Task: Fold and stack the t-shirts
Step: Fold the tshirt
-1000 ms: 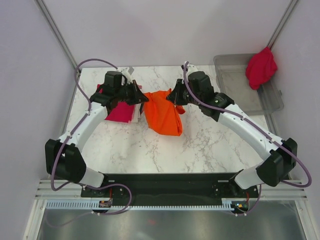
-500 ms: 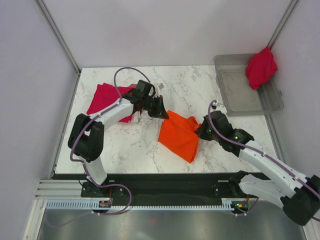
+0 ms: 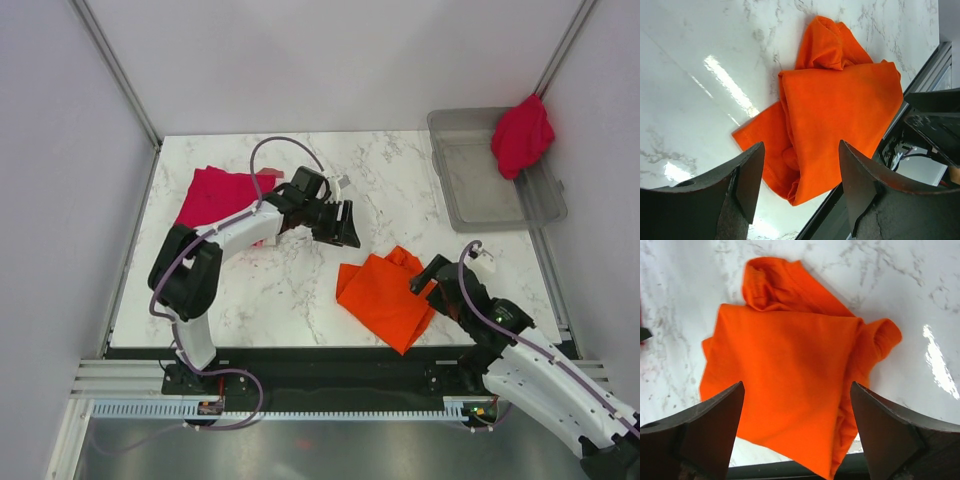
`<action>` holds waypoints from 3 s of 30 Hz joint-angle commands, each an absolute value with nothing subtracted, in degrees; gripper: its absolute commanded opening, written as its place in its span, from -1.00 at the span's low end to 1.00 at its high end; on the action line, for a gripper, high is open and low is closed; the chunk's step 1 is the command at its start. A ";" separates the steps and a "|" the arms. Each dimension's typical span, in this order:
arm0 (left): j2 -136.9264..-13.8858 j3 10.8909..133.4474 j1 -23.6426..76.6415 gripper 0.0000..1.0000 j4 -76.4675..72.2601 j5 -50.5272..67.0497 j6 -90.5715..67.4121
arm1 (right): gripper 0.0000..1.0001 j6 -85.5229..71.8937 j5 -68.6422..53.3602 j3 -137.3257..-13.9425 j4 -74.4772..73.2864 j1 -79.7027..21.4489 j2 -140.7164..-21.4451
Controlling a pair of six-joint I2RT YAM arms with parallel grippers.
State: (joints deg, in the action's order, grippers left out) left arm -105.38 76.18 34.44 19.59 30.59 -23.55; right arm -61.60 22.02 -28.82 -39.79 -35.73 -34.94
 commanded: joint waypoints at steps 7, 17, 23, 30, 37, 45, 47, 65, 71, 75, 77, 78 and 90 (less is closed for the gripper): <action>-111.61 81.81 40.60 0.44 15.73 31.02 -18.46 | 0.91 -73.21 27.07 -21.19 -40.70 -35.51 -35.25; -107.25 76.83 39.03 0.37 14.15 26.11 -20.39 | 0.82 -68.56 27.25 -18.89 -28.05 -32.70 -41.91; -93.45 64.88 30.34 0.38 12.39 22.95 -23.90 | 0.52 -57.08 18.03 -21.96 -13.99 -28.92 -57.20; -80.25 54.85 21.90 0.39 12.83 16.71 -28.91 | 0.30 -44.74 3.01 -41.29 -6.43 -29.00 -83.73; -79.28 51.42 20.04 0.39 10.82 15.82 -29.36 | 0.24 -37.19 -0.61 -56.68 -5.62 -27.87 -94.39; -83.40 50.54 20.39 0.33 6.94 19.69 -29.27 | 0.43 -28.66 -9.83 -58.18 -5.63 -20.83 -97.90; -83.85 50.28 21.35 0.32 7.03 19.43 -29.27 | 0.44 -27.17 -12.72 -58.62 -5.45 -20.57 -99.75; -86.04 43.51 23.38 0.34 4.49 19.94 -31.64 | 0.65 -24.18 -17.93 -56.69 -1.40 -19.78 -96.33; -90.08 46.05 25.30 0.32 3.34 21.01 -30.76 | 0.68 -23.29 -21.00 -57.48 -3.25 -19.78 -96.59; -92.90 47.63 26.80 0.26 3.34 20.13 -31.20 | 0.53 -22.15 -22.06 -57.39 -4.39 -19.78 -97.38; -94.13 47.90 27.16 0.14 3.78 19.08 -31.29 | 0.29 -21.54 -21.71 -58.18 -5.44 -20.04 -97.99; -94.48 47.99 27.25 0.07 3.95 18.72 -31.29 | 0.22 -21.10 -21.45 -58.62 -6.84 -20.21 -98.87; -91.59 52.47 27.42 -0.96 8.43 17.23 -29.18 | -1.00 -21.53 -18.64 -60.91 -8.88 -20.66 -100.81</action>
